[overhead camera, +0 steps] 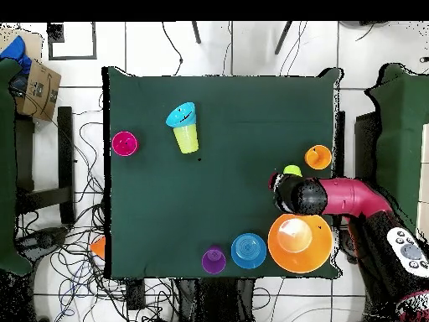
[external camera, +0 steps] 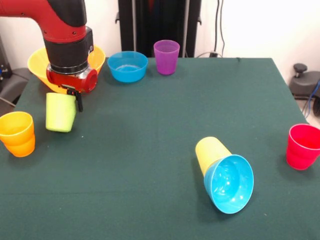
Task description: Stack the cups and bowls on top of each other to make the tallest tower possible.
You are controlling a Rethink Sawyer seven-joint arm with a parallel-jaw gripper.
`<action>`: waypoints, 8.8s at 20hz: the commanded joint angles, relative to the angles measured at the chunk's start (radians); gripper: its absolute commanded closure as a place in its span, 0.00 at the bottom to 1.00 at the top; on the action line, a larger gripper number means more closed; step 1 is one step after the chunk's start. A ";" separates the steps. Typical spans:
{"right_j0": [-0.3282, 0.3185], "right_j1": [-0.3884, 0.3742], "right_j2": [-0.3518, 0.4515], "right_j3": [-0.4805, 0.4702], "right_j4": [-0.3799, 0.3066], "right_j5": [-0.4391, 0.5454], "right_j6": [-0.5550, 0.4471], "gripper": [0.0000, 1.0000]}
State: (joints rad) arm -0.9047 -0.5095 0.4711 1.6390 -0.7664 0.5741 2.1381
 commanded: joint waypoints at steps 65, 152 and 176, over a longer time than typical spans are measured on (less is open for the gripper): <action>0.372 0.091 -0.206 -0.120 0.495 -0.089 0.219 1.00; 0.623 0.291 -0.452 -0.432 1.059 0.406 0.225 1.00; 0.646 0.278 -0.504 -0.419 1.044 0.387 0.187 0.00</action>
State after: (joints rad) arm -0.2907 -0.2319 -0.0845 1.2455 0.2786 0.9592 2.2004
